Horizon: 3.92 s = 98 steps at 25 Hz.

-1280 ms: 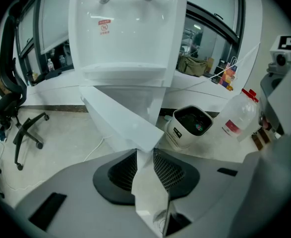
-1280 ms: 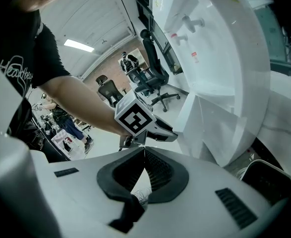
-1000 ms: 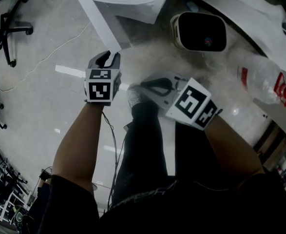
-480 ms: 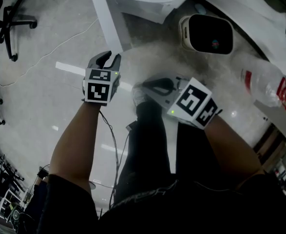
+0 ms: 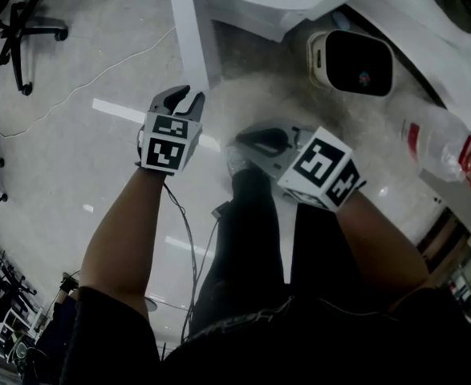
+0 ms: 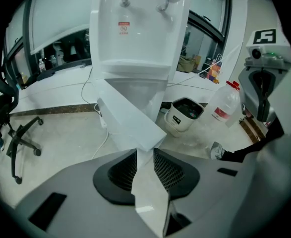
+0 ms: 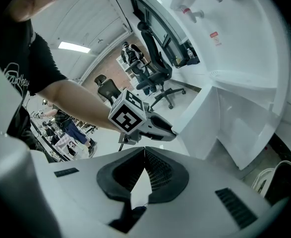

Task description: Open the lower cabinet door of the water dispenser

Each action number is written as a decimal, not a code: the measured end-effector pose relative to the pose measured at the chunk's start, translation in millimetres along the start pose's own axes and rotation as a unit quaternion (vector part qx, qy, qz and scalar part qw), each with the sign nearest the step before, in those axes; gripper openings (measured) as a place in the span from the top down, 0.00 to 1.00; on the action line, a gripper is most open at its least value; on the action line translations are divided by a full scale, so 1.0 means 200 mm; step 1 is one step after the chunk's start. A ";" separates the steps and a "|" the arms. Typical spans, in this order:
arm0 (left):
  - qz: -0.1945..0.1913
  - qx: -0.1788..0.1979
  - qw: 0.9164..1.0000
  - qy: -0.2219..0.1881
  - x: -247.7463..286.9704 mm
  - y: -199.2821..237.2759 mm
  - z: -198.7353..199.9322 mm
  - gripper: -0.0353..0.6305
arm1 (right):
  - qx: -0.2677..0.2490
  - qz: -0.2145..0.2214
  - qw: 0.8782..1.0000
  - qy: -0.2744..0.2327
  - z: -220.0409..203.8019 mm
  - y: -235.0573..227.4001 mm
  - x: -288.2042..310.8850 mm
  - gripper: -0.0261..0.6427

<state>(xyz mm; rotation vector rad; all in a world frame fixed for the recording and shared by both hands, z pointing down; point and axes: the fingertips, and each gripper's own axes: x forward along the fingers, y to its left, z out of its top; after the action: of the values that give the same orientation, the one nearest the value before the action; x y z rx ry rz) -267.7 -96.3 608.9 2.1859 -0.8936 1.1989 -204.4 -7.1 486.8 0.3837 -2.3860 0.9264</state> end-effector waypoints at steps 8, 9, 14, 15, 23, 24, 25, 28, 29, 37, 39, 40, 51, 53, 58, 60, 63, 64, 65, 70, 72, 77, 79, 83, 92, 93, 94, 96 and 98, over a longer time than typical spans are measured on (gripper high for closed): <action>-0.018 0.028 0.999 0.003 -0.03 0.07 -0.04 0.79 | -0.003 0.005 1.000 0.006 0.06 0.03 0.10 0.94; -0.021 0.031 0.999 0.004 -0.03 0.08 -0.05 0.79 | -0.004 0.006 1.000 0.007 0.06 0.03 0.11 0.94; -0.029 0.043 0.999 0.006 -0.05 0.13 -0.07 0.79 | -0.004 0.004 1.000 0.011 0.09 0.03 0.16 0.94; -0.030 0.045 0.999 0.006 -0.05 0.14 -0.08 0.79 | -0.003 0.005 1.000 0.011 0.09 0.03 0.17 0.94; -0.044 0.072 0.996 0.014 -0.07 0.21 -0.11 0.79 | -0.003 0.011 1.000 0.018 0.13 0.02 0.25 0.94; -0.044 0.075 0.996 0.015 -0.07 0.23 -0.12 0.79 | -0.003 0.011 1.000 0.019 0.14 0.02 0.26 0.94; -0.044 0.079 0.996 0.016 -0.08 0.24 -0.12 0.79 | -0.002 0.011 1.000 0.019 0.14 0.02 0.26 0.94; -0.043 0.085 0.995 0.021 -0.09 0.28 -0.14 0.79 | -0.003 0.013 1.000 0.021 0.16 0.02 0.28 0.94; -0.043 0.086 0.995 0.023 -0.09 0.29 -0.14 0.79 | -0.004 0.013 1.000 0.022 0.17 0.02 0.29 0.94; -0.047 0.117 0.991 0.046 -0.12 0.38 -0.19 0.79 | -0.034 0.006 0.999 0.034 0.24 0.03 0.32 0.94; -0.042 0.131 0.989 0.050 -0.13 0.40 -0.19 0.79 | -0.032 0.004 0.999 0.034 0.25 0.02 0.32 0.94; -0.041 0.134 0.989 0.052 -0.13 0.41 -0.19 0.79 | -0.031 0.002 0.999 0.034 0.26 0.02 0.32 0.94; -0.028 0.138 0.987 0.078 -0.16 0.55 -0.23 0.79 | -0.022 -0.003 0.999 0.029 0.32 0.01 0.32 0.94; -0.024 0.138 0.987 0.083 -0.17 0.57 -0.23 0.79 | -0.021 -0.002 0.999 0.028 0.32 0.01 0.32 0.94; -0.014 0.136 0.987 0.089 -0.17 0.62 -0.24 0.79 | -0.016 -0.006 1.000 0.024 0.31 -0.01 0.31 0.94; -0.013 0.132 0.987 0.092 -0.18 0.64 -0.24 0.79 | -0.014 -0.007 1.000 0.023 0.30 -0.01 0.31 0.94; -0.013 0.107 0.990 0.093 -0.18 0.67 -0.25 0.79 | -0.013 -0.010 1.000 0.024 0.30 -0.02 0.30 0.94; -0.010 0.102 0.990 0.094 -0.19 0.68 -0.26 0.79 | -0.013 -0.011 1.000 0.025 0.29 -0.02 0.29 0.94; -0.007 0.098 0.991 0.093 -0.19 0.69 -0.26 0.79 | -0.013 -0.013 1.000 0.025 0.29 -0.02 0.28 0.94; 0.013 0.061 0.994 0.086 -0.21 0.71 -0.27 0.79 | -0.013 -0.027 0.999 0.017 0.29 -0.05 0.23 0.94; 0.018 0.038 0.996 0.080 -0.23 0.69 -0.28 0.79 | -0.016 -0.037 0.999 0.010 0.29 -0.07 0.20 0.94; 0.017 -0.057 0.998 0.013 -0.40 0.50 -0.25 0.79 | -0.023 -0.045 0.999 -0.019 0.32 -0.03 0.06 0.94; 0.004 -0.109 0.993 -0.039 -0.52 0.35 -0.15 0.79 | -0.032 -0.046 0.998 -0.033 0.33 0.02 -0.04 0.94; -0.040 -0.154 0.978 -0.137 -0.82 -0.02 0.10 0.79 | -0.050 -0.048 0.994 -0.084 0.41 0.21 -0.30 0.94; -0.146 -0.167 0.936 -0.272 -1.75 -0.95 0.66 0.86 | -0.071 -0.023 0.980 -0.182 0.54 0.94 -1.08 0.94; -0.148 -0.167 0.931 -0.288 -1.87 -1.03 0.70 0.87 | -0.076 -0.020 0.977 -0.196 0.55 1.03 -1.18 0.94; -0.150 -0.163 0.926 -0.307 -2.00 -1.10 0.75 0.89 | -0.083 -0.022 0.973 -0.213 0.57 1.12 -1.29 0.94; -0.149 -0.142 0.918 -0.339 -2.24 -1.25 0.82 0.91 | -0.098 -0.034 0.962 -0.254 0.62 1.27 -1.50 0.94; -0.138 -0.118 0.915 -0.362 -2.47 -1.38 0.87 0.92 | -0.108 -0.037 0.951 -0.288 0.67 1.44 -1.70 0.94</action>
<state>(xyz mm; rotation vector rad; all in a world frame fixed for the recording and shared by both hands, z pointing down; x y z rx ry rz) -166.8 122.6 67.4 2.4580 -0.8904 0.1081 -106.5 130.3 53.1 0.7328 -2.9371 0.5562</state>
